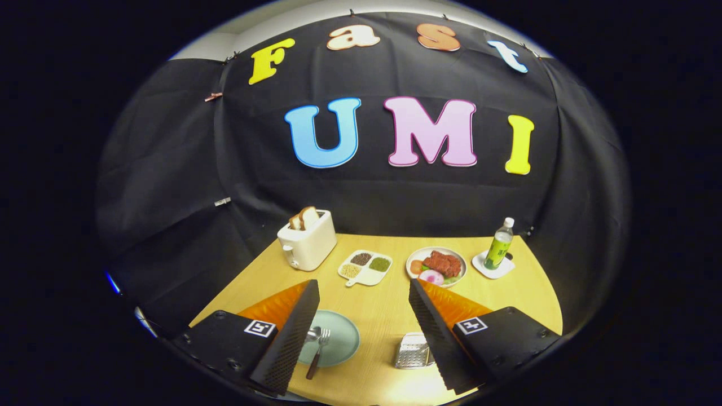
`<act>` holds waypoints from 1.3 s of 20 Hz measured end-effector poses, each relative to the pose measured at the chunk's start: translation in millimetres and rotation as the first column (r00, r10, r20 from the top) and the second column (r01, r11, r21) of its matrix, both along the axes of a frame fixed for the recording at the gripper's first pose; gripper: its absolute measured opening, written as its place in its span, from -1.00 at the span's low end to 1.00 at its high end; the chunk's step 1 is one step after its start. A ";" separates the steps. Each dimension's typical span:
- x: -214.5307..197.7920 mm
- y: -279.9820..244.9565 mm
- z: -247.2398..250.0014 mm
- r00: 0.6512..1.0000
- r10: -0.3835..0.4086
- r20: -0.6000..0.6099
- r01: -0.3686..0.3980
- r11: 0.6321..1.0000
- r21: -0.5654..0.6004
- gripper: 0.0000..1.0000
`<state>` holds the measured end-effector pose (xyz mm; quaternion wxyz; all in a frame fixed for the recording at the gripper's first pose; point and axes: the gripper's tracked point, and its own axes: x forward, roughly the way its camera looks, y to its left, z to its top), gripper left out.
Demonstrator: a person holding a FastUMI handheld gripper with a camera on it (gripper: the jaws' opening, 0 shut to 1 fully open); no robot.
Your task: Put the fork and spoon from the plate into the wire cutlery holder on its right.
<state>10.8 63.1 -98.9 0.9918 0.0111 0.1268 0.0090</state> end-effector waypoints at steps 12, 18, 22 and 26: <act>18.3 65.9 -161.0 0.904 0.080 -0.419 -0.083 0.996 0.010 1.00; 22.1 85.4 -229.4 0.809 0.102 -0.579 -0.160 0.986 -0.050 1.00; 22.2 88.6 -264.0 0.754 0.087 -0.651 -0.188 0.978 -0.087 1.00; 22.4 85.0 -283.0 0.712 0.058 -0.700 -0.188 0.976 -0.110 0.99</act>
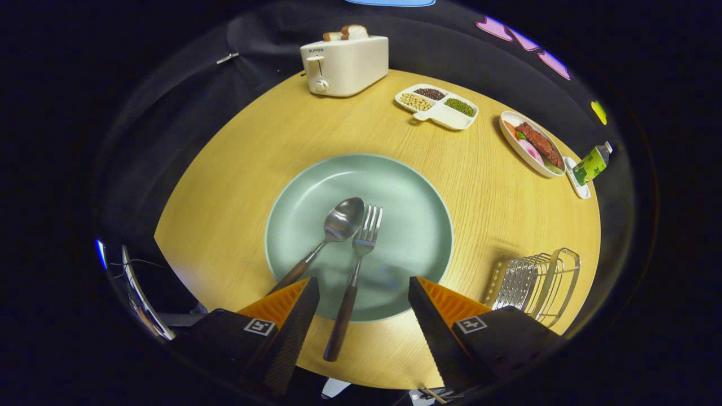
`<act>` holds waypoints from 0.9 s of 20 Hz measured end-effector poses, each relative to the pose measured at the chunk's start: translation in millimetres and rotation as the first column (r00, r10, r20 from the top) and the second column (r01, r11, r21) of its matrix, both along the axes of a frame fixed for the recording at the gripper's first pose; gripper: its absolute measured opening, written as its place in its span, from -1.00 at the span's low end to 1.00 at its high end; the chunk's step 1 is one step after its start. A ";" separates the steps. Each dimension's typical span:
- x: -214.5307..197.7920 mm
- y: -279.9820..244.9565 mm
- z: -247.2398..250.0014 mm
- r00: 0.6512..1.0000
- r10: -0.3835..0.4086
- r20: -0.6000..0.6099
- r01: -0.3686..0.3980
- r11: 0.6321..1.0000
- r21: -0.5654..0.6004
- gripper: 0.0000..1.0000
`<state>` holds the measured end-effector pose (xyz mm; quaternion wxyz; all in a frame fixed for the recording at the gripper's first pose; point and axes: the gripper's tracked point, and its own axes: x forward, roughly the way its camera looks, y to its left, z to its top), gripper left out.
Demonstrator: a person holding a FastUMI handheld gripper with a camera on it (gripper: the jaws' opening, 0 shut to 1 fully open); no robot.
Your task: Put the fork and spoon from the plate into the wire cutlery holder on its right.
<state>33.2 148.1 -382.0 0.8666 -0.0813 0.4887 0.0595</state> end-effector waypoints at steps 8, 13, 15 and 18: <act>1.1 8.5 -31.9 0.994 0.043 -0.097 -0.048 0.998 -0.041 -0.13; 4.6 2.5 -36.2 0.991 0.011 -0.135 -0.014 1.000 -0.027 -0.61; 3.3 6.3 -35.2 0.985 -0.016 -0.174 0.023 0.999 0.040 -0.78; 5.0 1.4 -27.8 0.981 -0.043 -0.187 0.059 0.995 0.079 -0.83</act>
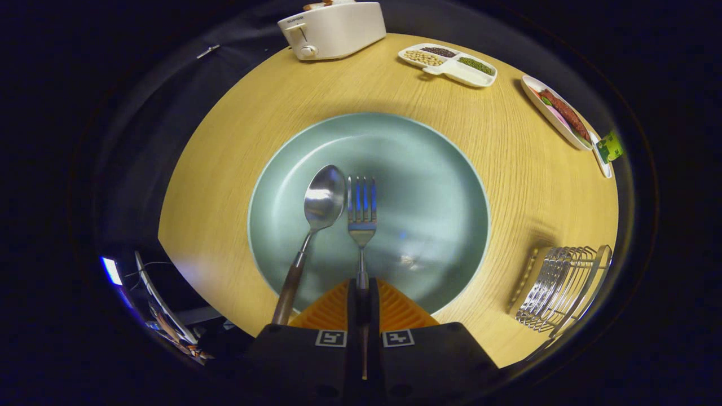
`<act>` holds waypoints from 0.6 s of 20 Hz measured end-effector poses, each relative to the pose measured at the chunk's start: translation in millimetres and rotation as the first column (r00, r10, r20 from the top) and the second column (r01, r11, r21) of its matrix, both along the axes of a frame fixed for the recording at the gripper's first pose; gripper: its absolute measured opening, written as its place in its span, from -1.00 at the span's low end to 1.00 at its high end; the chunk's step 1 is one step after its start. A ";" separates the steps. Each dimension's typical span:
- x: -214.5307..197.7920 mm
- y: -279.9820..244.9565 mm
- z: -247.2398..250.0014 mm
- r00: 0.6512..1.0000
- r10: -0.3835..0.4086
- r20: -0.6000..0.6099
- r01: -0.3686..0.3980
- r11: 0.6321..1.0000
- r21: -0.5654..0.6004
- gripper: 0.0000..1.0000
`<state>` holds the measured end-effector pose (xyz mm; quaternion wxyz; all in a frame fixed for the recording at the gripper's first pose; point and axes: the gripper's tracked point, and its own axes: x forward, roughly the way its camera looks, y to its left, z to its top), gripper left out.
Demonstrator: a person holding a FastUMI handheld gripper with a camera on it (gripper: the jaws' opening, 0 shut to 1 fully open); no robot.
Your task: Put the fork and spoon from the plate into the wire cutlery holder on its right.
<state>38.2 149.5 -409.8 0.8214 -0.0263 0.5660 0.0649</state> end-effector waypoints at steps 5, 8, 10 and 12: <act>0.2 -11.2 25.6 0.998 -0.029 0.050 0.028 0.999 0.017 -0.83; -8.2 -15.5 51.7 0.997 -0.018 0.078 0.015 0.999 0.034 -0.83; -16.8 -22.3 73.0 0.996 -0.012 0.092 0.007 0.999 0.050 -0.83; -27.4 -36.4 95.0 0.995 -0.013 0.100 0.007 0.998 0.056 -0.83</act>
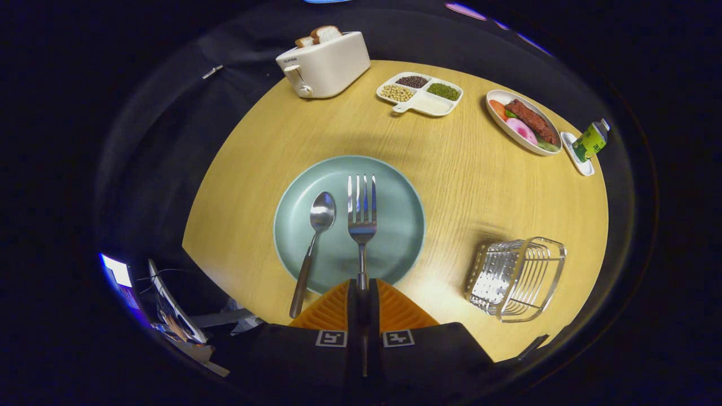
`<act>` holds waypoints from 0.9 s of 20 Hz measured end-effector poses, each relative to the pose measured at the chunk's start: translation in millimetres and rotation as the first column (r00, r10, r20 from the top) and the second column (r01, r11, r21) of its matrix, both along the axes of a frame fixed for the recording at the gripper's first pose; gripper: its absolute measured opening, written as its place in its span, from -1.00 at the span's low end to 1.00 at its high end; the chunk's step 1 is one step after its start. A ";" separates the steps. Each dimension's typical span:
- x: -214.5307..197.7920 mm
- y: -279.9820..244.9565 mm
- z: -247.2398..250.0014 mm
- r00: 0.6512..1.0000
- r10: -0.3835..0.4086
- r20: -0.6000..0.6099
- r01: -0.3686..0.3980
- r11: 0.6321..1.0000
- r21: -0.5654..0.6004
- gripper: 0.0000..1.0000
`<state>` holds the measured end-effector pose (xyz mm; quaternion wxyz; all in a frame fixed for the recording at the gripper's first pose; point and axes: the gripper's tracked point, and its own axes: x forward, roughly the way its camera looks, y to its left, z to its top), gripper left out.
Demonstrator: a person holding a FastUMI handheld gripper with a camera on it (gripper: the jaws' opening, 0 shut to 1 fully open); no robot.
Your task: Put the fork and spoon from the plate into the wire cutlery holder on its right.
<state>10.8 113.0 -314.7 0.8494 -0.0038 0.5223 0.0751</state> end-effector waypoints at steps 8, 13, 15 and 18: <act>-42.8 -106.8 57.9 0.996 -0.011 -0.083 0.002 0.995 -0.104 -0.84; -69.6 -159.0 52.4 0.973 -0.016 -0.230 -0.022 0.986 -0.164 -0.84; -73.9 -167.9 43.4 0.954 -0.012 -0.298 -0.036 0.987 -0.156 -0.84; -68.4 -174.5 29.4 0.929 0.008 -0.371 -0.069 0.986 -0.151 -0.84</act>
